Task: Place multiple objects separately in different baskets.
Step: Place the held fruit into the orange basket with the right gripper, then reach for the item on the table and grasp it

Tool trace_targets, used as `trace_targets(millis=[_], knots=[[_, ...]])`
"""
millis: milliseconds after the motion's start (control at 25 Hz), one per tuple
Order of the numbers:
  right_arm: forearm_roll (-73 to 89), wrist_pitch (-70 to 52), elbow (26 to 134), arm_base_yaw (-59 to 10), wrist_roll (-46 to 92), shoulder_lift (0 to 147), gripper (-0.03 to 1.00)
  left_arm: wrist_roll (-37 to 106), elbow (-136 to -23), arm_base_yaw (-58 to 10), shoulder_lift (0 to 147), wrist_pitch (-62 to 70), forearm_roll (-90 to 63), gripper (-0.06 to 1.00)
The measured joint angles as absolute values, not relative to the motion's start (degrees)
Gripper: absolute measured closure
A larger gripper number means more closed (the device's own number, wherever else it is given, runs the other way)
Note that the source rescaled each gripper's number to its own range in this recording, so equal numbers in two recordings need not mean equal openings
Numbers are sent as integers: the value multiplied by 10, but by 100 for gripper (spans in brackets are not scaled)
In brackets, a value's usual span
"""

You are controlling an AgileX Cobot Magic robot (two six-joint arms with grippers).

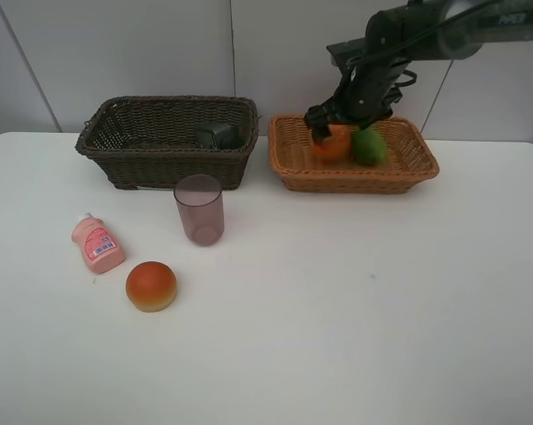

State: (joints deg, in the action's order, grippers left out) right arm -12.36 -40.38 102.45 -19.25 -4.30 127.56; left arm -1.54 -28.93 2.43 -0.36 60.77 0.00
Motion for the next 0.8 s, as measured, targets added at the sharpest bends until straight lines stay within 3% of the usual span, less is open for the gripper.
trace_targets(millis=[800], knots=[[-122, -462, 1025, -193, -45, 1272, 2, -15, -289, 24, -4, 608, 0, -5]])
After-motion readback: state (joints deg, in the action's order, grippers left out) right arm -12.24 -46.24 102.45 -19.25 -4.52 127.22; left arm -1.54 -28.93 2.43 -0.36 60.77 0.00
